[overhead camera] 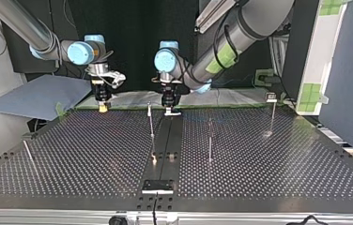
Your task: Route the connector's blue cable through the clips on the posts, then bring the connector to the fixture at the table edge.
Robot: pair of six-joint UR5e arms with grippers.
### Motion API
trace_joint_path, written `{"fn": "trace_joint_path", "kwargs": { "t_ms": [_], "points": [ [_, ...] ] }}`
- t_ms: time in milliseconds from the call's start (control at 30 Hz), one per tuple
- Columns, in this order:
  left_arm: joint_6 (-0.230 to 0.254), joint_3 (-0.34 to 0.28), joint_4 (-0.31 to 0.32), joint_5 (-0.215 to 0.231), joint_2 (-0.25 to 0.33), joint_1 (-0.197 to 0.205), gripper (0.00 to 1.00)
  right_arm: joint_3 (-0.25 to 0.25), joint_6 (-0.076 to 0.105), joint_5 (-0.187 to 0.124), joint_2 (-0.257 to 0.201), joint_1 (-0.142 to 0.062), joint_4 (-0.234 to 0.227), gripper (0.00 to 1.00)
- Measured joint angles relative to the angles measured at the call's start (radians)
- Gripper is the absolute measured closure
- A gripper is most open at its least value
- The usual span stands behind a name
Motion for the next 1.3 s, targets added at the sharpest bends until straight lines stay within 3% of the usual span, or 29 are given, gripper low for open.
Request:
{"fn": "trace_joint_path", "kwargs": {
  "t_ms": [833, 900, 967, 1000, 1067, 1100, 1167, 1300],
  "points": [
    [0.009, 0.047, -0.044, 0.034, -0.006, 0.039, 0.91, -0.048, -0.002, 0.006, 0.001, -0.019, 0.039, 1.00],
    [0.010, 0.047, -0.044, 0.035, -0.006, 0.040, 0.86, -0.052, -0.002, 0.006, 0.002, -0.019, 0.043, 1.00],
    [0.010, 0.047, -0.046, 0.037, -0.006, 0.041, 0.72, -0.054, -0.003, 0.006, 0.001, -0.020, 0.047, 1.00],
    [0.010, 0.047, -0.047, 0.041, -0.006, 0.042, 0.72, -0.055, -0.003, 0.006, 0.001, -0.020, 0.048, 1.00],
    [0.007, 0.047, -0.051, 0.053, -0.006, 0.043, 0.52, -0.056, -0.004, 0.006, 0.002, -0.019, 0.050, 1.00],
    [0.005, 0.047, -0.054, 0.060, -0.006, 0.044, 0.52, -0.056, -0.004, 0.006, 0.002, -0.018, 0.051, 1.00],
    [0.004, 0.047, -0.065, 0.076, -0.006, 0.044, 0.40, -0.056, -0.004, 0.006, 0.002, -0.017, 0.051, 1.00],
    [0.015, 0.047, -0.092, 0.108, -0.005, 0.041, 0.40, -0.056, -0.004, 0.006, 0.002, -0.014, 0.053, 1.00]
  ]
}}
